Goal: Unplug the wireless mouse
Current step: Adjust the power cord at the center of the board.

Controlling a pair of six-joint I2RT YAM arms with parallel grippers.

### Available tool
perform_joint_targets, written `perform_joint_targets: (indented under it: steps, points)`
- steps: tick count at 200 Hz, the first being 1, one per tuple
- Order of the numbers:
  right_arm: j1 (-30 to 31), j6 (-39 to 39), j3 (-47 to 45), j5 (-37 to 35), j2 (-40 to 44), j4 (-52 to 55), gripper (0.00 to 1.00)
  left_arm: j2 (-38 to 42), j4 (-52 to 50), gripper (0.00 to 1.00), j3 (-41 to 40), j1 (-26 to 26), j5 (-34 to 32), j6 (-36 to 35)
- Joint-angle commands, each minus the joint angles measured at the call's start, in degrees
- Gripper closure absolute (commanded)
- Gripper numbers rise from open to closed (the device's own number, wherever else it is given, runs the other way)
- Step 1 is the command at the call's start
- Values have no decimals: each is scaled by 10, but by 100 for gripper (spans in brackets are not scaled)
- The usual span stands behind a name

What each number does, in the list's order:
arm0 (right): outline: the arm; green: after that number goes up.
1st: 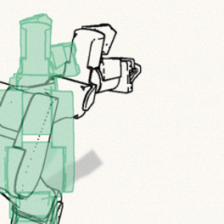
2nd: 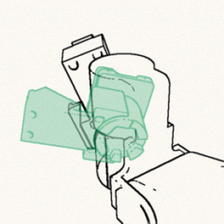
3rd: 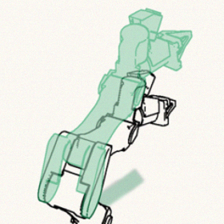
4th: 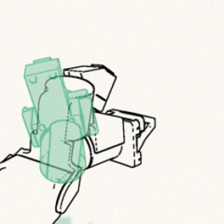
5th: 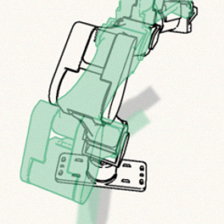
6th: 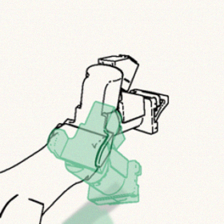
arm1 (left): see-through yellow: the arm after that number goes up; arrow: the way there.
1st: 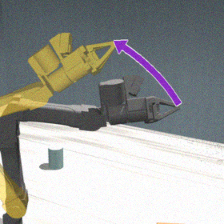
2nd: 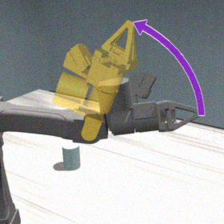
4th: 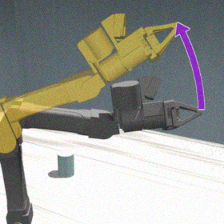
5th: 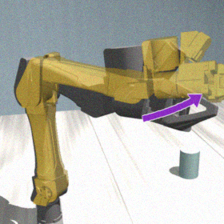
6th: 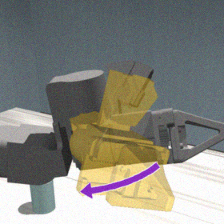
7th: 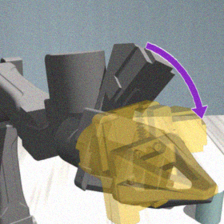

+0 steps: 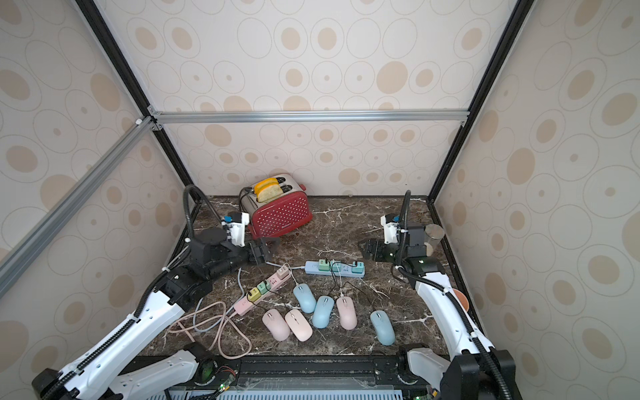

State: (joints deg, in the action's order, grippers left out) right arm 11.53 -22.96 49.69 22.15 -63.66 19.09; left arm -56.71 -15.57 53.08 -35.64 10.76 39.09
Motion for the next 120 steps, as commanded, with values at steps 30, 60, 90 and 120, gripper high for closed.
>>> perform_joint_targets:
  steps: [30, 60, 90, 120]
  points:
    - [11, 33, -45, -48, 45, 78, 12, -57, -20, 31, -49, -99, -32, -9]
    - [13, 23, -74, -64, 65, 89, 12, -79, -3, 35, -72, -137, -51, -15]
    - [14, 13, -92, -67, 63, 87, 13, -127, -9, 36, -54, -188, -75, -36]
    - [14, 1, -105, -73, 61, 75, 13, -170, 5, 38, -47, -203, -99, -47]
